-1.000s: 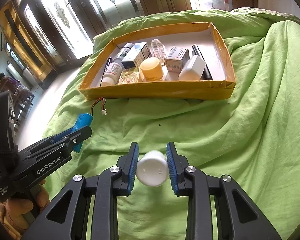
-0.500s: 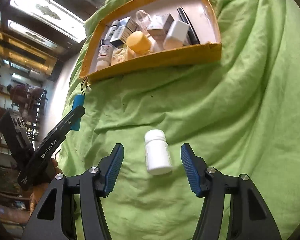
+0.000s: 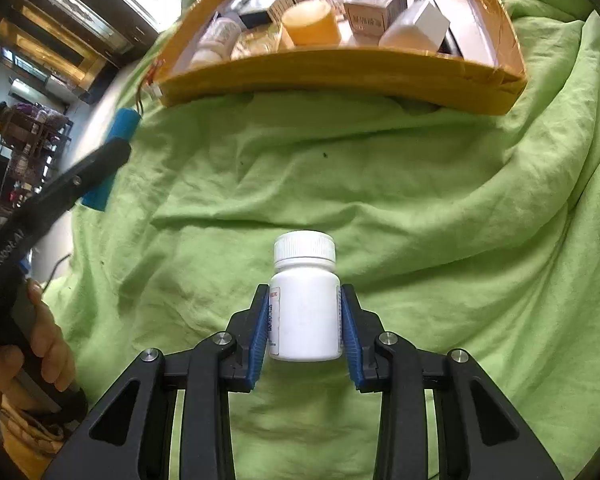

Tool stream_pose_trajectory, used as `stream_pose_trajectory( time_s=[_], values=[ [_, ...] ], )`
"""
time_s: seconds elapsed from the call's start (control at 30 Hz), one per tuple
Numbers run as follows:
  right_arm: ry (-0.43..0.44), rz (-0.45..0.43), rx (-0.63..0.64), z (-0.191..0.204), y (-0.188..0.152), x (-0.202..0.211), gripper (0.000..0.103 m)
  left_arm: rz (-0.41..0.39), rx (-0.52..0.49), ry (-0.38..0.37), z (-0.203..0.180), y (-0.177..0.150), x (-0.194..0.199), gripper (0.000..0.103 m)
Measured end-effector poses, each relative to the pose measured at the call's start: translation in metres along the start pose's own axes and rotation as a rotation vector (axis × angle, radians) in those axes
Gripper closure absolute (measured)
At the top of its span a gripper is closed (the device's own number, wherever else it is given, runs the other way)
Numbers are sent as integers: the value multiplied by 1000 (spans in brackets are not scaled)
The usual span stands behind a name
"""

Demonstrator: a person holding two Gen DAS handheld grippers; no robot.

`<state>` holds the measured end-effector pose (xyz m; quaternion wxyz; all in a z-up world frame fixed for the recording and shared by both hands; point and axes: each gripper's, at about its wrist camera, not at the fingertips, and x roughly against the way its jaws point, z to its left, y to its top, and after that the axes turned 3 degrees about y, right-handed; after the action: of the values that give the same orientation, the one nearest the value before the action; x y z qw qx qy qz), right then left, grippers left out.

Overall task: Organize rigid objects
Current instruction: 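Carry the battery and pill bottle into the tray and open both tools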

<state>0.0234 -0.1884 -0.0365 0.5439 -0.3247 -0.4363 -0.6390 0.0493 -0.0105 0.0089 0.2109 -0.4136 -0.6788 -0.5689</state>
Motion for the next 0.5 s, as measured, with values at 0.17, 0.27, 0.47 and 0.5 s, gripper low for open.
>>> stream_pose_trajectory(
  time_s=[0.17,0.27,0.47,0.5],
  values=[
    [46,-172,-37,5,24,42,73,-37,-21,6,-9,36,7,69],
    [69,-240,-74,4,41,54,73,-54,-27,-4,-15,58,5,69],
    [67,-333,-146,-19,77,71,73,-58,-48,-27,-32,90,-11,69],
    [63,-347,-159,-25,81,75,73,-55,-53,-34,-36,96,-16,69]
  ],
)
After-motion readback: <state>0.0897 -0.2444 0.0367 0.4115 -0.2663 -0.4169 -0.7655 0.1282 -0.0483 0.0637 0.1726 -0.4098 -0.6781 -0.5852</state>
